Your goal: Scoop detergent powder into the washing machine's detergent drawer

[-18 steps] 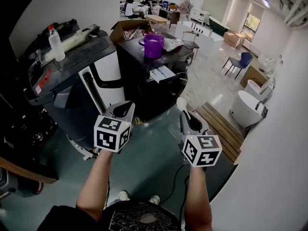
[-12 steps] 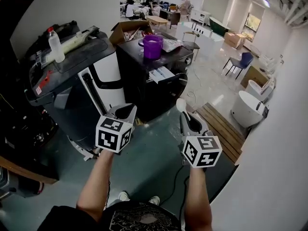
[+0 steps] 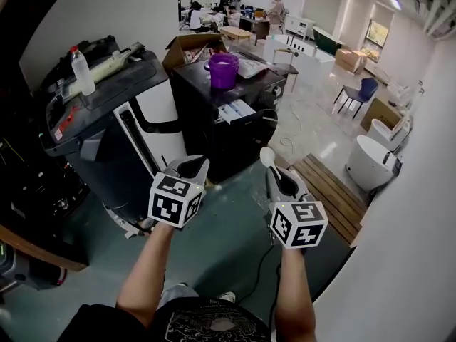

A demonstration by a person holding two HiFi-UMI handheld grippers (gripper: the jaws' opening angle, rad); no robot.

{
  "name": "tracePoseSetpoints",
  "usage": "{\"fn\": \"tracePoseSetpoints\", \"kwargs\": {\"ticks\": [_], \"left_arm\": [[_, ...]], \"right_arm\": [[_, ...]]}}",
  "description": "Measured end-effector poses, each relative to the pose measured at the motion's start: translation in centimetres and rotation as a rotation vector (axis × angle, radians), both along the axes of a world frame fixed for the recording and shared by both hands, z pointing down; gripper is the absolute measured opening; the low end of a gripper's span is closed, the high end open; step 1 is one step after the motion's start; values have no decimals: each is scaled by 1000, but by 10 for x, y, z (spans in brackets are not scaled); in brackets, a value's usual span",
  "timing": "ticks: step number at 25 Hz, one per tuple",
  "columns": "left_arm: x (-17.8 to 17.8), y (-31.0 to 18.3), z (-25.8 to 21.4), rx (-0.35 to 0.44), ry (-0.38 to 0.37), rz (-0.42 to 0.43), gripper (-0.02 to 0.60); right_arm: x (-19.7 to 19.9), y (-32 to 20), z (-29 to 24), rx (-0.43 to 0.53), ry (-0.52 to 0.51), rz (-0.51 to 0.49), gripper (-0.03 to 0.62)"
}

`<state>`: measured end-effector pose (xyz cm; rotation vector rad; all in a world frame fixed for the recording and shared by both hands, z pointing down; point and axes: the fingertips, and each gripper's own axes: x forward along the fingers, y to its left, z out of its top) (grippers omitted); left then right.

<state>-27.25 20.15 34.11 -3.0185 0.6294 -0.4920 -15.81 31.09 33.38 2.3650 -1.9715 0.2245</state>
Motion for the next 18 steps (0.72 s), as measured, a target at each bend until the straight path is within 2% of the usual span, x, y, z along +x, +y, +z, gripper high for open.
{"fn": "tracePoseSetpoints", "kwargs": {"ticks": [10,18], "left_arm": [[15,4,5,0,-1,-8,0],[41,-32,11,-20,15,2,0]], "right_arm": [[12,-2,6,18,-10,-32,34],[31,-36,14,-7,1,-36,34]]}}
